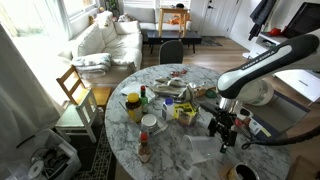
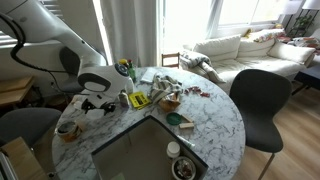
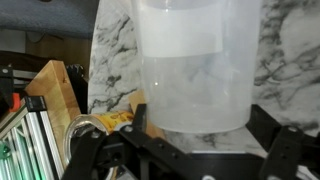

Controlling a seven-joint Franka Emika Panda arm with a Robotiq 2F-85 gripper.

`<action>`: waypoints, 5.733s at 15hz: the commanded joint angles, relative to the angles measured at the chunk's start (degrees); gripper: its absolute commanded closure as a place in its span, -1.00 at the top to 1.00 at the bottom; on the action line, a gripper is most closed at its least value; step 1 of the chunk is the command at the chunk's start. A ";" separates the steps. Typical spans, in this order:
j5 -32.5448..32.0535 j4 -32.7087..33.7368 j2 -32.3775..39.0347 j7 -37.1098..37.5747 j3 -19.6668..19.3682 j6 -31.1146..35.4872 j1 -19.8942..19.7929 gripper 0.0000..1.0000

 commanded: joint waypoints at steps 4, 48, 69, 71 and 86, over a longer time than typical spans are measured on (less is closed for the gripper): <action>-1.26 -0.84 -0.44 -6.59 -0.25 8.48 0.63 1.00; -76.43 8.65 -8.31 36.46 3.73 -5.25 7.56 0.40; -85.28 14.79 -13.96 11.97 10.01 -7.72 12.17 0.40; -87.20 15.85 -14.22 8.05 11.02 -6.56 12.81 0.40; -100.41 17.45 -12.14 2.08 11.74 20.40 12.27 0.40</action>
